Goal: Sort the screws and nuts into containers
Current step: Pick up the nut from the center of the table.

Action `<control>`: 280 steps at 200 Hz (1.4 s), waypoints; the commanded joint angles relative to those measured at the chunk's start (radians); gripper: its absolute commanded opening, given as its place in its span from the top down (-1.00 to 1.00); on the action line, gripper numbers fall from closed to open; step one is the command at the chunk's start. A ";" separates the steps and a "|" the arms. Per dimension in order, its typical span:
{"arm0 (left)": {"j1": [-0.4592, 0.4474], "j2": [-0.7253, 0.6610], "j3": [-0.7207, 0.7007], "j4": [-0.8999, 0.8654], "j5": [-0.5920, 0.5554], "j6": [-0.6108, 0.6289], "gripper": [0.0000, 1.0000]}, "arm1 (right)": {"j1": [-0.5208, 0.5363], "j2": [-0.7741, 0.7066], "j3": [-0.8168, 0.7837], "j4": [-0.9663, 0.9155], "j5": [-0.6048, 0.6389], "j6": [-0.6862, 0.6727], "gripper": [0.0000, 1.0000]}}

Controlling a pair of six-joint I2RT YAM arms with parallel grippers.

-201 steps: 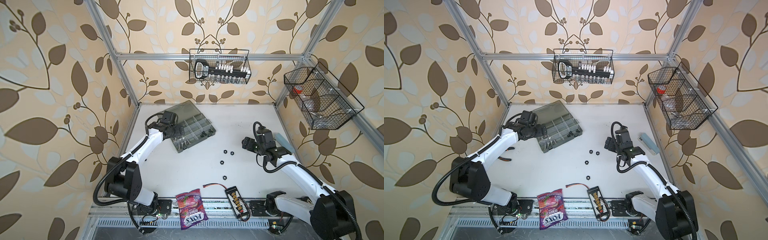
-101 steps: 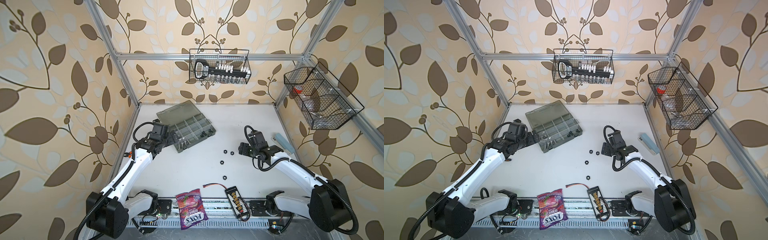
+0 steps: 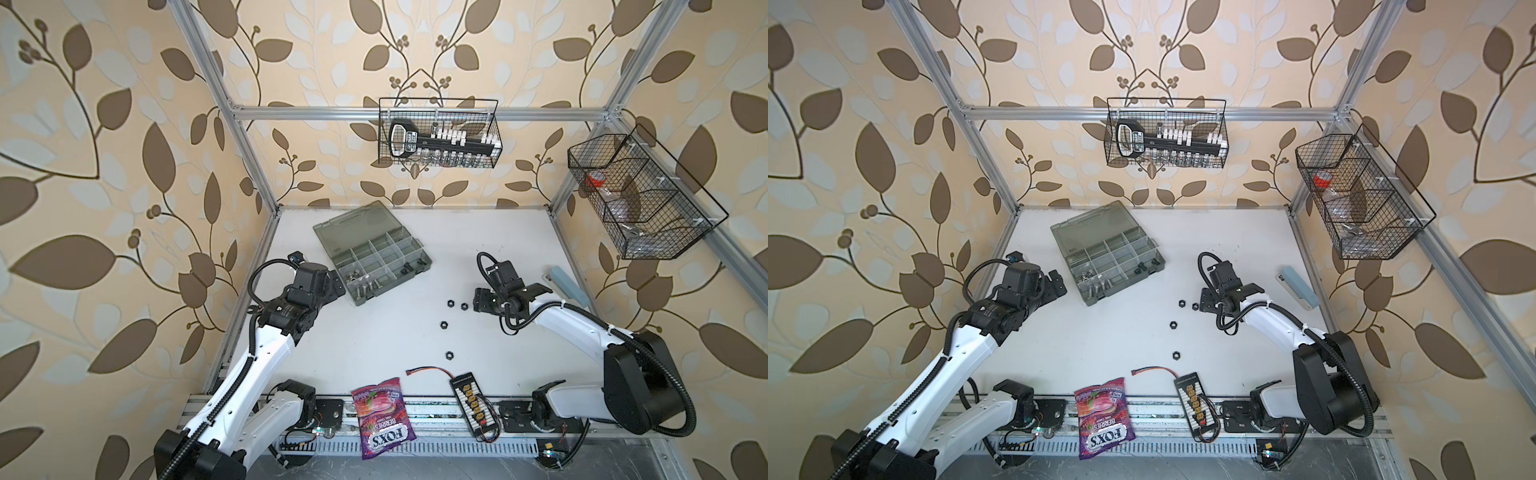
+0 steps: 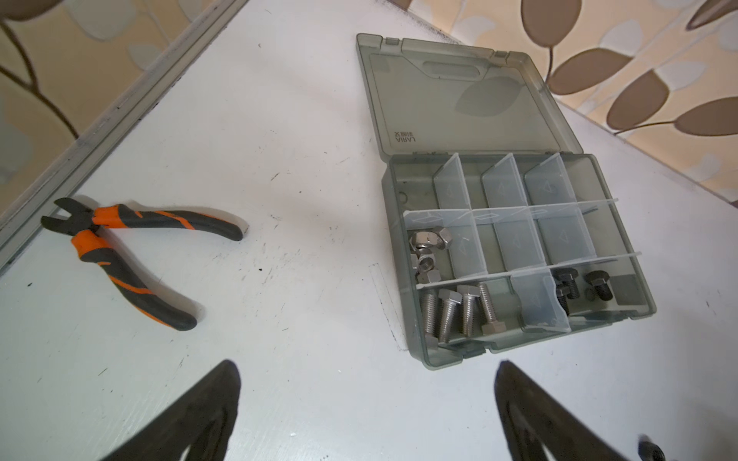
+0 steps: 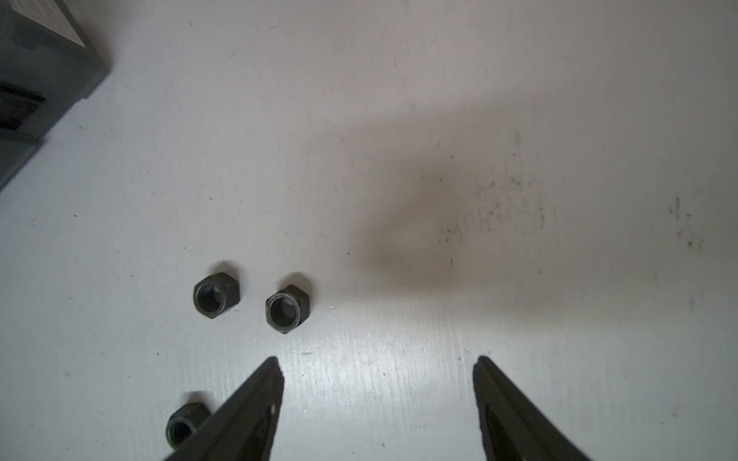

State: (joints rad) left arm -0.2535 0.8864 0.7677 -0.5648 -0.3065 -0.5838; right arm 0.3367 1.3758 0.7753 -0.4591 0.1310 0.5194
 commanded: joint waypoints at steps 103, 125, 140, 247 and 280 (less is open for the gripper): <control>0.010 -0.109 -0.143 0.049 -0.074 -0.130 -0.98 | 0.124 0.138 0.106 -0.021 0.023 -0.029 -0.25; 0.010 -0.110 -0.158 0.056 -0.067 -0.145 -0.98 | 0.126 0.173 0.120 -0.021 0.019 -0.031 -0.17; 0.010 -0.110 -0.164 0.063 -0.065 -0.148 -0.98 | 0.128 0.197 0.130 -0.018 0.017 -0.039 -0.10; 0.010 -0.081 -0.174 0.067 -0.068 -0.149 -0.98 | 0.145 0.298 0.158 -0.013 0.018 -0.061 0.26; 0.010 -0.083 -0.174 0.067 -0.066 -0.149 -0.98 | 0.145 0.318 0.153 -0.004 0.018 -0.067 0.35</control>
State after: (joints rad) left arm -0.2535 0.8051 0.6010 -0.5182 -0.3500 -0.7147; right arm 0.4770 1.6695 0.9146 -0.4580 0.1352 0.4614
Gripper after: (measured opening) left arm 0.989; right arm 0.334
